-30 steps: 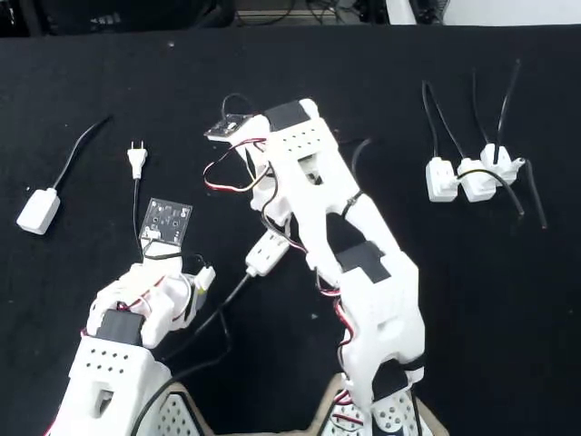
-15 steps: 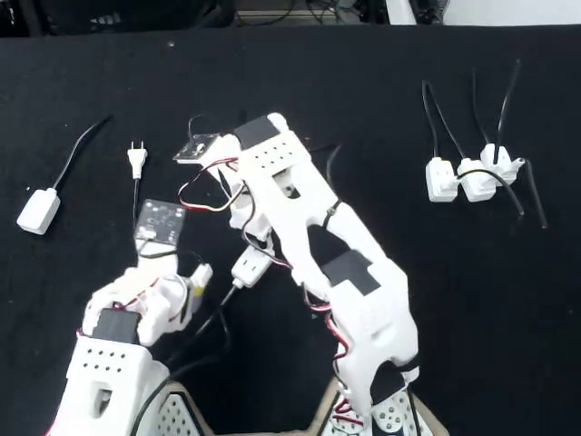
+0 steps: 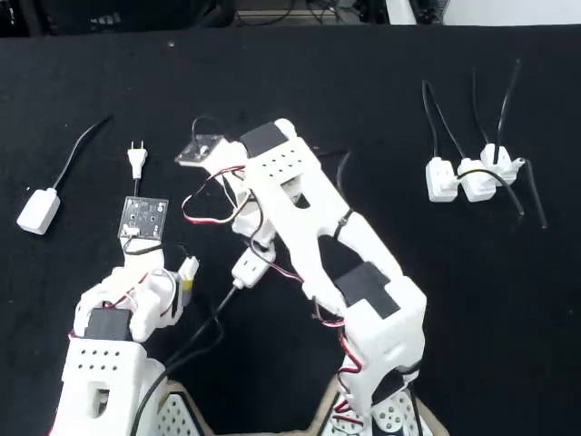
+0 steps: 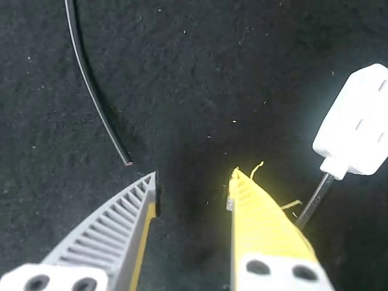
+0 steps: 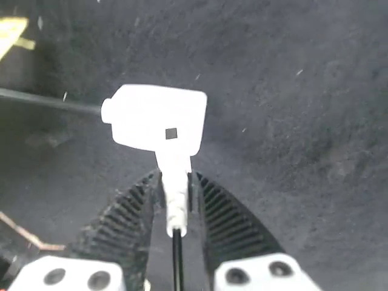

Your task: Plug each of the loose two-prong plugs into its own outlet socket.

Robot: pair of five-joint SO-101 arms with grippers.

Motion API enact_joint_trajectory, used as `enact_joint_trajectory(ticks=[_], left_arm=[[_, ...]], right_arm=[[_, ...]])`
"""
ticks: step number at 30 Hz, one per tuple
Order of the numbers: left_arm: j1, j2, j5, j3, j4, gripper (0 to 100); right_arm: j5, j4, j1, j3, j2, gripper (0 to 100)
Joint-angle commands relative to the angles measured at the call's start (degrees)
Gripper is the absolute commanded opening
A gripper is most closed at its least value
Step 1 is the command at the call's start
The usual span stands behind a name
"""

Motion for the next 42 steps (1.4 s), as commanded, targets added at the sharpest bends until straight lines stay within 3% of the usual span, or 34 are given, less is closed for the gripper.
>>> enact_joint_trajectory(ticks=[1, 15, 42], left_arm=[[-0.8, -0.6, -0.2, -3.5, 0.3, 20], [-0.8, -0.6, -0.2, -3.6, 0.3, 20], [-0.8, -0.6, -0.2, -3.6, 0.3, 20]], right_arm=[[-0.7, -2.5, -0.2, -0.7, 0.0, 1.0], [-0.7, 1.3, 3.3, -2.9, 1.2, 1.0], [-6.3, -1.0, 1.5, -2.2, 6.8, 1.0]])
